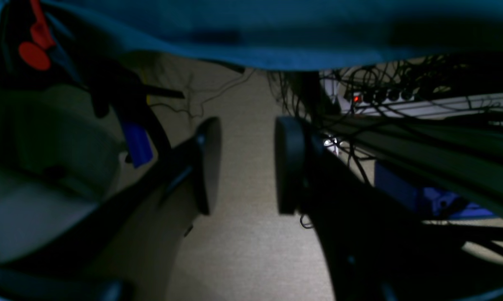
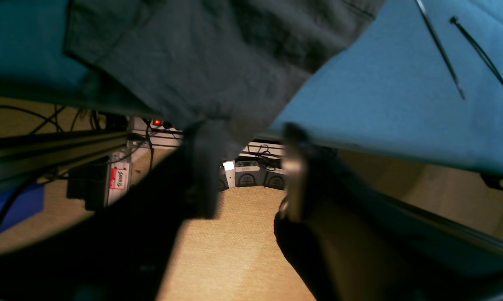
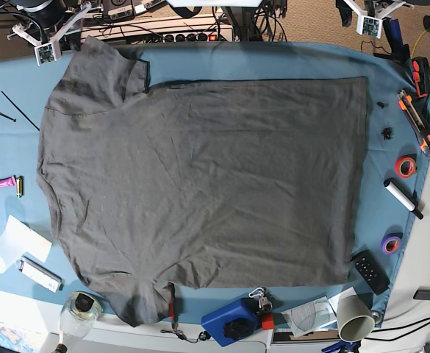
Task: Fold the T-shirt properly
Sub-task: 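Move the right gripper to the grey shirt's shoulder corner and grasp it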
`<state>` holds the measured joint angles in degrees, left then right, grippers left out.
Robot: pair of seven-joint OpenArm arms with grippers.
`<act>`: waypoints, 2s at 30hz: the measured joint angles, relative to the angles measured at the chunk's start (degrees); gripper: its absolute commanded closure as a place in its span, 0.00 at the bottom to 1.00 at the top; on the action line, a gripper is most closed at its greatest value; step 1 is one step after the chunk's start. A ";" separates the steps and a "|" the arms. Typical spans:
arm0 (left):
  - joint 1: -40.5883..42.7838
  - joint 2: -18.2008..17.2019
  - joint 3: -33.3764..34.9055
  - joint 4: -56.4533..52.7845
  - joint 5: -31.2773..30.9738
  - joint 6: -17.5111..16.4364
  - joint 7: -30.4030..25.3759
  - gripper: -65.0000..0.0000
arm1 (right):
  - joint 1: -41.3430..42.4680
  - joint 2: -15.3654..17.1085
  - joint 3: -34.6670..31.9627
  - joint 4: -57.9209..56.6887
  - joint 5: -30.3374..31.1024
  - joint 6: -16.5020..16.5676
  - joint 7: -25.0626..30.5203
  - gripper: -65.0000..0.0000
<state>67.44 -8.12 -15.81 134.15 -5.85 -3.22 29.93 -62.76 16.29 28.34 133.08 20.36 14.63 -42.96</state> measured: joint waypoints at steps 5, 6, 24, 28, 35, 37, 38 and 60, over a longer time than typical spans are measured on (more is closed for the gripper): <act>-0.17 -0.35 0.00 0.00 0.02 0.00 -0.20 0.66 | 6.32 -1.05 0.02 -0.09 -1.20 -4.33 -6.10 0.54; -0.55 -0.33 0.00 -0.02 0.04 0.20 -0.17 0.66 | 7.58 -1.07 0.02 -0.09 -1.03 -4.39 -6.01 0.54; -2.45 -0.33 0.00 0.00 0.07 0.37 -0.37 0.66 | 24.13 -1.03 21.53 -27.23 38.12 17.14 -15.85 0.55; -2.97 -0.33 0.02 -0.02 0.07 0.42 -0.42 0.66 | 25.14 0.85 23.71 -38.97 48.43 23.28 -21.68 0.55; -3.48 -0.31 0.00 -0.02 0.15 0.37 -0.37 0.66 | 30.25 1.77 23.17 -52.57 58.47 24.72 -28.24 0.55; -3.48 -0.31 0.00 -0.02 0.15 0.39 -0.37 0.66 | 30.56 1.77 22.62 -52.50 58.86 24.72 -28.61 0.55; -3.50 -0.31 0.00 -0.02 0.17 0.39 -0.37 0.66 | 30.56 1.77 22.51 -52.48 59.06 24.87 -28.63 0.55; -4.74 -0.28 0.00 -0.02 0.13 0.37 -0.37 0.66 | 31.80 -1.44 13.16 -51.47 51.74 26.80 -18.10 0.55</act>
<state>62.70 -8.40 -15.81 134.13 -5.72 -2.85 29.56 -30.96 14.85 41.50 81.60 72.10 41.43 -61.06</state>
